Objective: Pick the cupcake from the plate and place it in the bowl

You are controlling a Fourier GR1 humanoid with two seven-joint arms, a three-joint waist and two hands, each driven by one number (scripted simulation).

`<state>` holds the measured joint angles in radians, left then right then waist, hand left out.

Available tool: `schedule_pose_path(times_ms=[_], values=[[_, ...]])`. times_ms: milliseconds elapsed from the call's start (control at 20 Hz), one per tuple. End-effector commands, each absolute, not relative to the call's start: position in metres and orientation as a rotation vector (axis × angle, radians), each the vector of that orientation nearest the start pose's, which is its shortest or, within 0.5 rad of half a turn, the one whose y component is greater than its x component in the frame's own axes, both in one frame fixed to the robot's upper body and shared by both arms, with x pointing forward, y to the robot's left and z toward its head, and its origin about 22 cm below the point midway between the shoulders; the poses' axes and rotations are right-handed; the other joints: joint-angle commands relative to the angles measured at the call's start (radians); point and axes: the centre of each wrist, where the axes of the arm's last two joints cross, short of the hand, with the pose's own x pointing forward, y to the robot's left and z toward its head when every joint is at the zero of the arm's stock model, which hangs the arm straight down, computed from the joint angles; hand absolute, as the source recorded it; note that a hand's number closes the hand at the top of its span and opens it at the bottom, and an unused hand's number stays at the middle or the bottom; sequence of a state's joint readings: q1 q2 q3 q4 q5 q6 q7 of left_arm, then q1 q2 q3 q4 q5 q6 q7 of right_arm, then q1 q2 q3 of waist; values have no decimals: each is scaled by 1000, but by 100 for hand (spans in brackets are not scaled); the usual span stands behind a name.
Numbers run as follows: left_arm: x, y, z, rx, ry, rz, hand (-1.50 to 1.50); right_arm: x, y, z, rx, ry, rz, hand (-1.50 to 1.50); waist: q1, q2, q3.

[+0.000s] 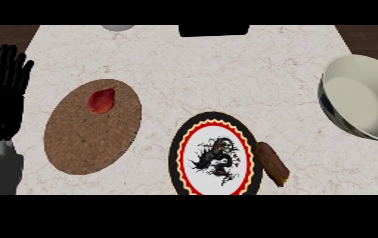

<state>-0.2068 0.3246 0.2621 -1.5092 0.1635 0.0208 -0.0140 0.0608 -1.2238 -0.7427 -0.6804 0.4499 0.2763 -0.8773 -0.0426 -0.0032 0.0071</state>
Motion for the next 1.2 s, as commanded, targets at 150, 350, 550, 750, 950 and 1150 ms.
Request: schedule_pose_path(times_ms=[150, 350, 550, 750, 950, 1150], values=[[289, 347, 83, 250, -1798, 52, 0, 76, -662, 253, -946, -1569, 681, 150, 28, 3, -3], [301, 339, 99, 229, -1792, 25, 0, 97, -656, 281, -896, -1562, 664, 150, 53, 6, -5], [309, 319, 87, 216, -1790, 11, 0, 122, -648, 279, -852, -1553, 682, 150, 61, 10, -6], [300, 326, 74, 214, -1790, 2, 0, 154, -633, 278, -823, -1522, 725, 150, 80, 11, -7], [293, 331, 74, 198, -1791, 0, 0, 189, -611, 280, -777, -1466, 779, 150, 85, 8, -8], [289, 321, 77, 219, -1793, 1, 0, 221, -589, 253, -728, -1446, 823, 150, 70, 5, -7]])
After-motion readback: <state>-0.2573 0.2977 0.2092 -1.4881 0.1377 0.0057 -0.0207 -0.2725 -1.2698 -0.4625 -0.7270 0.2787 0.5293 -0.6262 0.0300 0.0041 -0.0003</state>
